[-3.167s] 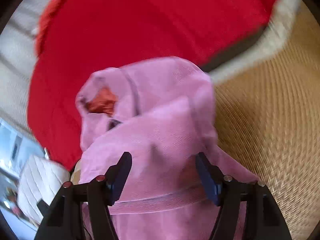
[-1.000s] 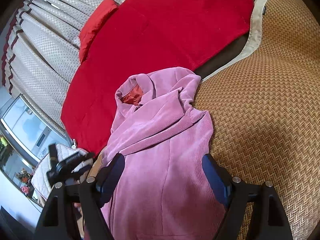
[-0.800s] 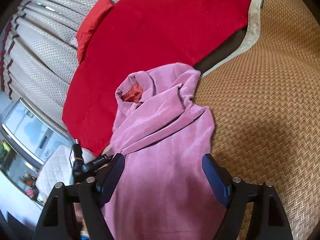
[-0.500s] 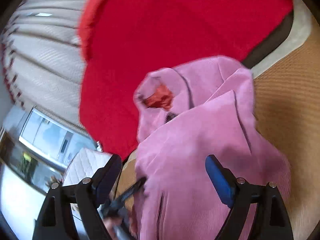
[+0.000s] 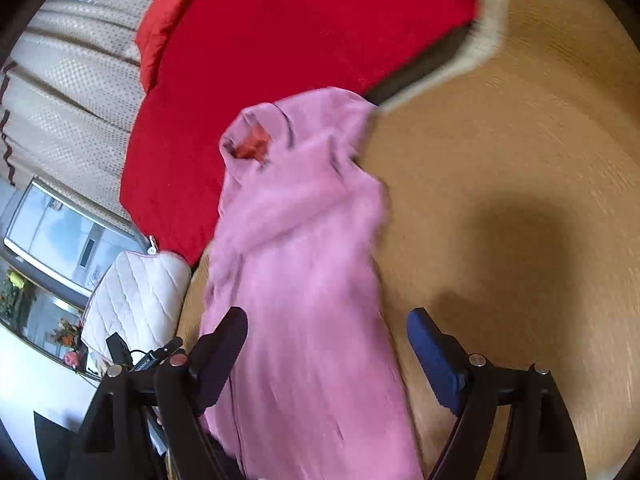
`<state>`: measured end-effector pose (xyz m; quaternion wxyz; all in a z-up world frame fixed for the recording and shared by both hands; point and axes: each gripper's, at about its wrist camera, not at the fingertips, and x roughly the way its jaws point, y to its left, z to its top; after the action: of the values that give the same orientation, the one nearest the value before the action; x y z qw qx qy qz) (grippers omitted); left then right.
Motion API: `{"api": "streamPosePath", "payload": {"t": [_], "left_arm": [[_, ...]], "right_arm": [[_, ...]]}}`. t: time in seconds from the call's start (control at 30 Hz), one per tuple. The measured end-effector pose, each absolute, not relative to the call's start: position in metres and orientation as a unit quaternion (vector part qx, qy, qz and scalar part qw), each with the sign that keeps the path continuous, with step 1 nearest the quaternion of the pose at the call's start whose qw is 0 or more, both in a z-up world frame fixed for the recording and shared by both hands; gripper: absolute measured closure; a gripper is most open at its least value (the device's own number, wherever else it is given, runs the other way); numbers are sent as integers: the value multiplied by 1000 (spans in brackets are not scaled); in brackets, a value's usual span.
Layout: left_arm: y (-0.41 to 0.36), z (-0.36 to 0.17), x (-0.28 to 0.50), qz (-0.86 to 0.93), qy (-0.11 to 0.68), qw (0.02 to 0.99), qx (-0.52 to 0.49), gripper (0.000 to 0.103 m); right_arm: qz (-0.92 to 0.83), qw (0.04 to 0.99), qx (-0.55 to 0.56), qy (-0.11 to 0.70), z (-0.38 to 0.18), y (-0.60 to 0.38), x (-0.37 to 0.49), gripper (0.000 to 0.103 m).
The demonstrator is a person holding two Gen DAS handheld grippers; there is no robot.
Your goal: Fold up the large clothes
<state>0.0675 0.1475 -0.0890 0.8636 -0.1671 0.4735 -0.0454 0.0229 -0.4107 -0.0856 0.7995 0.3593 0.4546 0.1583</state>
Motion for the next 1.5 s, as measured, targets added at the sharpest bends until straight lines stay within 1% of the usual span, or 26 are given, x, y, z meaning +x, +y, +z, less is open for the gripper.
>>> {"api": "streamPosePath", "payload": {"t": [0.1,0.23,0.4,0.53,0.57,0.6,0.63,0.67,0.7,0.73,0.77,0.8,0.87,0.9,0.93,0.97,1.0,1.03,1.1,1.13,1.17,1.2,1.23,1.27,1.3,1.5], "left_arm": [[147,-100,50,-52,486,855,-173,22],[144,-103,36,-57,494,850,-175,22],[133,-103,33,-62,491,854,-163,22],[121,-114,41,-56,500,852,-144,22],[117,-117,42,-53,504,851,-139,24],[114,-119,43,-49,507,850,-137,37],[111,-121,43,-49,510,848,-134,46],[109,-122,43,-55,513,846,-133,61],[106,-123,44,-61,515,845,-131,68],[104,-123,44,-60,514,846,-126,73],[102,-122,44,-56,514,848,-117,88],[100,-122,45,-48,515,849,-109,91],[101,-123,48,-51,515,847,-123,91],[102,-123,48,-53,514,846,-129,89],[106,-122,43,-52,512,847,-133,87],[105,-123,43,-50,510,848,-134,81],[107,-123,40,-48,511,848,-132,74],[110,-123,33,-47,511,848,-131,71],[109,-125,31,-53,509,848,-136,59],[105,-127,28,-55,507,850,-132,57],[101,-127,26,-52,507,852,-119,58],[96,-127,29,-47,508,855,-93,67],[92,-127,28,-45,509,856,-79,79],[90,-128,29,-45,511,856,-72,93],[89,-127,28,-46,509,857,-69,95],[101,-115,10,-58,500,858,-104,98]], "right_arm": [[162,786,369,470,-101,-414,-6,18],[171,773,356,497,-118,-394,-9,18],[184,778,347,490,-118,-376,-6,18],[178,785,336,490,-119,-369,-6,18],[174,788,327,492,-120,-366,-5,19],[171,789,322,494,-119,-364,-5,23],[166,791,313,499,-118,-360,-5,27],[157,797,294,504,-116,-357,-5,30],[151,801,282,507,-115,-355,-5,36],[141,804,271,510,-115,-354,-6,44],[136,805,265,513,-115,-353,-3,51],[135,801,266,518,-118,-354,-3,72],[129,800,267,522,-119,-355,-3,74],[124,805,257,520,-116,-355,-4,73],[119,810,248,518,-113,-355,-6,65],[119,812,241,518,-112,-353,-5,55],[133,811,245,515,-112,-352,-5,29],[138,812,247,510,-111,-349,-3,26],[130,817,228,514,-112,-342,-1,26],[125,820,220,513,-111,-340,-3,33],[115,824,205,516,-110,-337,-2,42],[111,823,196,521,-111,-335,-1,82],[114,819,201,526,-112,-335,-1,89],[113,819,199,525,-111,-334,-1,90],[115,819,196,527,-110,-334,-1,92],[128,812,210,529,-101,-345,-16,93]]}}
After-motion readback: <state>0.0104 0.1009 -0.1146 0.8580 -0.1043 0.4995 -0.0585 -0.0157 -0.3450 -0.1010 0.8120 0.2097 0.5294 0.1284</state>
